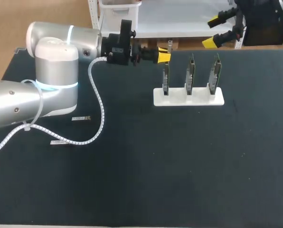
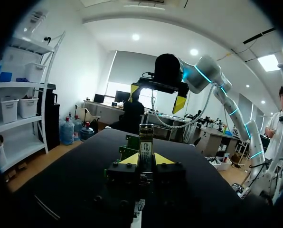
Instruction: Pick up the optical module with the left hand, and insert it into the network port with the right hand.
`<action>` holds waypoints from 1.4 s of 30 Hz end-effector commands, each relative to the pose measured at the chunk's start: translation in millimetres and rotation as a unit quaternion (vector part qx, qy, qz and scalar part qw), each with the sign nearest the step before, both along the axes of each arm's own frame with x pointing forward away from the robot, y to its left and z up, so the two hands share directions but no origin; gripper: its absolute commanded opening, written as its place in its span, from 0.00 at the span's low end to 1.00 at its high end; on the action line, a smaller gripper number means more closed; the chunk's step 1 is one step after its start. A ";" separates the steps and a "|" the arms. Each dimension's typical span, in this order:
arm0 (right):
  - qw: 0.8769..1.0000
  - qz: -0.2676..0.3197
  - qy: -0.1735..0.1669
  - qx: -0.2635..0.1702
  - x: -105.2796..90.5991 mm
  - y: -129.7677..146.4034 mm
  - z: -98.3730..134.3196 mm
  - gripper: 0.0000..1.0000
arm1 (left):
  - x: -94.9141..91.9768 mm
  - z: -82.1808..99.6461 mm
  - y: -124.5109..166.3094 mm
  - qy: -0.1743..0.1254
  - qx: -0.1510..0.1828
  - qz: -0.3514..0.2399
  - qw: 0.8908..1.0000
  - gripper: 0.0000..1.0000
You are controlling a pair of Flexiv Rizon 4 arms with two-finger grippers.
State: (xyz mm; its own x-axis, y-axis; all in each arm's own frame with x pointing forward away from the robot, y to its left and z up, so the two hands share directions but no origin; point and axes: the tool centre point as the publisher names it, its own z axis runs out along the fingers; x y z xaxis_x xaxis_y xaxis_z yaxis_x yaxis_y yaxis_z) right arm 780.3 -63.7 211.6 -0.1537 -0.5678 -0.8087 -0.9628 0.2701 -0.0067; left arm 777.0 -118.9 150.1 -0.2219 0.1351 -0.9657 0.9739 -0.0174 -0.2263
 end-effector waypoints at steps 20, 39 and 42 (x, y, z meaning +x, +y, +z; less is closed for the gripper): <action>0.993 0.063 0.052 0.080 4.6 37.4 -5.0 1.00 | 2.3 0.1 -0.7 0.001 0.001 -0.002 1.000 0.00; 0.995 0.060 0.053 0.063 0.1 62.7 -11.6 1.00 | 2.3 0.1 -0.7 0.001 0.001 -0.002 1.000 0.00; 0.994 0.069 0.058 0.064 0.3 66.1 -13.4 1.00 | 2.3 0.1 -0.7 0.001 0.001 -0.002 1.000 0.00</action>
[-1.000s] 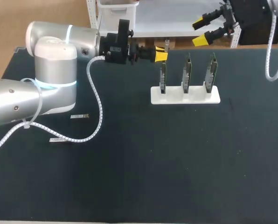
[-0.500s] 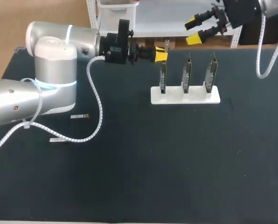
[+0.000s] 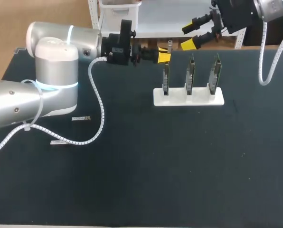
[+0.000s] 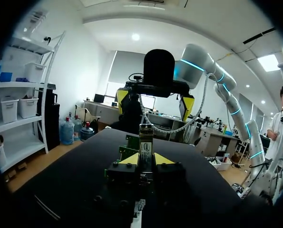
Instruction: Pick up the optical module with the left hand, and insert it into the network port with the right hand.
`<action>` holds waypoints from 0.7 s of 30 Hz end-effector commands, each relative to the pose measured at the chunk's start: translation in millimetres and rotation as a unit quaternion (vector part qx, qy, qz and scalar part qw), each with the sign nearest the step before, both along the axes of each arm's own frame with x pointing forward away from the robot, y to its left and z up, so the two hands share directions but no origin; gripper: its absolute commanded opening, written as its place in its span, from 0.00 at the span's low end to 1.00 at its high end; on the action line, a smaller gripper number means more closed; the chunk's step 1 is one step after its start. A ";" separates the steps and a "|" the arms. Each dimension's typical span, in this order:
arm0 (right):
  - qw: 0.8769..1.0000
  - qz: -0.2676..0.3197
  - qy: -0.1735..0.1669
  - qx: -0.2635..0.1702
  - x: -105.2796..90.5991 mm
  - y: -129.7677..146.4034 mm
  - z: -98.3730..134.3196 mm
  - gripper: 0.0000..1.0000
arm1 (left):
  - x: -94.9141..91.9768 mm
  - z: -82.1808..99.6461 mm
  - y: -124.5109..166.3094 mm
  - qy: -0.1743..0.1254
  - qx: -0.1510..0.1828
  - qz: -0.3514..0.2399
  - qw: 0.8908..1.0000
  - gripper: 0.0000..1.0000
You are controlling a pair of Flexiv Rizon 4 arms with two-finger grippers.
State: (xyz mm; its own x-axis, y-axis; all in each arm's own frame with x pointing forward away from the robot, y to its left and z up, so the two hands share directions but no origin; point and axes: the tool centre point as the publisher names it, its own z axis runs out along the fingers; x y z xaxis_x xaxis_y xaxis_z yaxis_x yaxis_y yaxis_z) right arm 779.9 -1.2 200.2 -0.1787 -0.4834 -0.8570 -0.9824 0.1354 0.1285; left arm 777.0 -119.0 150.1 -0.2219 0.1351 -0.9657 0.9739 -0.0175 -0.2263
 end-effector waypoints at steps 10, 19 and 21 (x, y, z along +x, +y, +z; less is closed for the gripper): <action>1.000 0.021 0.011 -0.001 1.5 14.7 -8.7 1.00 | 2.2 0.2 -0.7 0.001 0.001 -0.002 1.000 0.00; 1.000 0.014 0.011 0.002 1.3 19.9 -13.8 1.00 | 2.2 0.2 -0.7 0.001 0.001 -0.002 1.000 0.00; 1.000 0.013 0.012 0.002 1.1 21.2 -15.2 1.00 | 2.2 0.2 -0.7 0.001 0.001 -0.002 1.000 0.00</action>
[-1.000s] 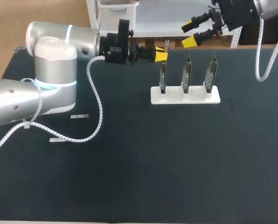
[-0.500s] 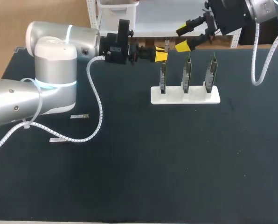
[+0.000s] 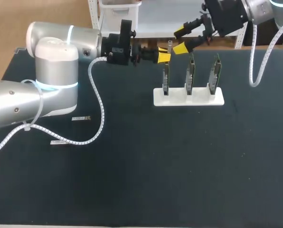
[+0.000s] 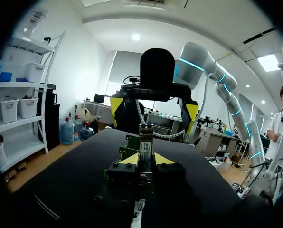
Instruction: Pick up the optical module with the left hand, and insert it into the network port with the right hand.
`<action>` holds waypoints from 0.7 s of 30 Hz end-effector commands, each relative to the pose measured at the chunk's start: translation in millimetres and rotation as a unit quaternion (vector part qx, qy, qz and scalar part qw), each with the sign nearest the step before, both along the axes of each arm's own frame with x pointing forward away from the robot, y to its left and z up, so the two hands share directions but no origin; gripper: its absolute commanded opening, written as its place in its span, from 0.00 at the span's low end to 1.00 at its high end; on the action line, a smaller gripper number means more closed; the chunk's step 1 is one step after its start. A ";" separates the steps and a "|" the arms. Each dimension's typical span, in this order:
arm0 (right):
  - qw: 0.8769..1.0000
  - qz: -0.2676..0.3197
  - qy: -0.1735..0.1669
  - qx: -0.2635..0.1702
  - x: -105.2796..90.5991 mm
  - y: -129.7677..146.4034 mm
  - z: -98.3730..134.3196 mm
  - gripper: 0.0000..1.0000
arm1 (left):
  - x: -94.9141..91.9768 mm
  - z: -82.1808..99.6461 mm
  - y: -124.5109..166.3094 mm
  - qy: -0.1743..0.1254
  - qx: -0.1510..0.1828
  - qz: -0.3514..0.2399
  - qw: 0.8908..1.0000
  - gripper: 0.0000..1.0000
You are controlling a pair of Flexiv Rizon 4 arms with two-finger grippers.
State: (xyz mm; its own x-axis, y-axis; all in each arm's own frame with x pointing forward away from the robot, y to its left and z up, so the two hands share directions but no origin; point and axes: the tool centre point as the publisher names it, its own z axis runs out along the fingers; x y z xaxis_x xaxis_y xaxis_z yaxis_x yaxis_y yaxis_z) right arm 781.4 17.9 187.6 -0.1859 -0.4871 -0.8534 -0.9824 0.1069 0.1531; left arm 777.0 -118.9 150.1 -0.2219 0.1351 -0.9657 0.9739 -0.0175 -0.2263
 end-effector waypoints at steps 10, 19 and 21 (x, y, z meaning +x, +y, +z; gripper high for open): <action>1.000 0.012 0.008 -0.001 -0.3 11.0 -8.8 1.00 | 2.2 0.2 -0.7 0.001 0.001 -0.002 1.000 0.00; 1.000 0.019 0.006 -0.001 3.6 17.7 -8.3 1.00 | 2.2 0.2 -0.7 0.001 0.001 -0.002 1.000 0.00; 1.000 0.020 0.006 -0.001 4.0 18.1 -8.3 1.00 | 2.2 0.2 -0.7 0.001 0.001 -0.002 1.000 0.00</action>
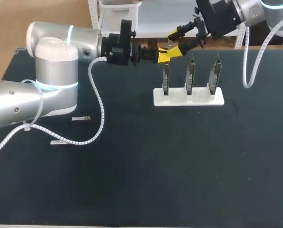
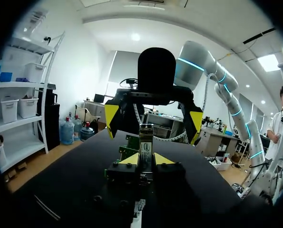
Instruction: Pick up the optical module with the left hand, and insert it into the network port with the right hand.
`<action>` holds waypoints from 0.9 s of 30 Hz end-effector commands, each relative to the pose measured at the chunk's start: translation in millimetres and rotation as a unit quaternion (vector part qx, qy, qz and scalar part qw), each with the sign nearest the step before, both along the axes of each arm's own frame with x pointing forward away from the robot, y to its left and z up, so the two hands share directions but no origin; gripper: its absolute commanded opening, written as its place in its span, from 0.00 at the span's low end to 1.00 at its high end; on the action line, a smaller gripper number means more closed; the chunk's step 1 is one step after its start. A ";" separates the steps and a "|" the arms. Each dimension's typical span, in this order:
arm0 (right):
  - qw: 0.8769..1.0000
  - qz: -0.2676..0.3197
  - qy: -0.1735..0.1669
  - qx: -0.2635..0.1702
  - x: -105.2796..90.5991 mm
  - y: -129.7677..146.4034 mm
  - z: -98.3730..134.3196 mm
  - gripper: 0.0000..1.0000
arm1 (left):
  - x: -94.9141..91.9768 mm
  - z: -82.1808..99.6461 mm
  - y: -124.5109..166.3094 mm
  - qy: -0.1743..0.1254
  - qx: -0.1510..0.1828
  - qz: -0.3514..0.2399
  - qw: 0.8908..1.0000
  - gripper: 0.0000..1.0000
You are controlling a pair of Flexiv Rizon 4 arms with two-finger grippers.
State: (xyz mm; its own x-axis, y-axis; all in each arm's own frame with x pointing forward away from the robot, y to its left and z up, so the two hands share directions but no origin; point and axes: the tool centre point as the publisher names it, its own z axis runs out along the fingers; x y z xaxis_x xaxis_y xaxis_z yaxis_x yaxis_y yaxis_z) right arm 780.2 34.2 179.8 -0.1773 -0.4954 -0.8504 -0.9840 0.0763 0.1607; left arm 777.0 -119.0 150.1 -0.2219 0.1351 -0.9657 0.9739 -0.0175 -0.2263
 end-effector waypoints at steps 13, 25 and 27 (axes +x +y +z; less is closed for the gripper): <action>1.000 0.002 0.001 -0.003 5.8 1.6 -0.9 0.00 | 2.2 0.2 -0.7 0.001 0.001 -0.002 1.000 0.00; 1.000 0.000 0.001 -0.006 5.8 -0.1 -1.6 0.00 | 2.2 0.2 -0.7 0.001 0.001 -0.002 1.000 0.00; 1.000 0.000 0.001 -0.006 6.0 -0.6 -1.8 0.00 | 2.2 0.2 -0.7 0.001 0.001 -0.002 1.000 0.00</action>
State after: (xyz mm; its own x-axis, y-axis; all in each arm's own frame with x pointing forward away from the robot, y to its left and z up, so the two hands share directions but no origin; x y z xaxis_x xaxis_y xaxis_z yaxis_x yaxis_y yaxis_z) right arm 786.3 34.3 178.0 -0.1792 -0.5058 -0.8438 -0.9836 0.0755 0.1636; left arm 777.6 -118.8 150.0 -0.2217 0.1350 -0.9657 0.9740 -0.0166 -0.2259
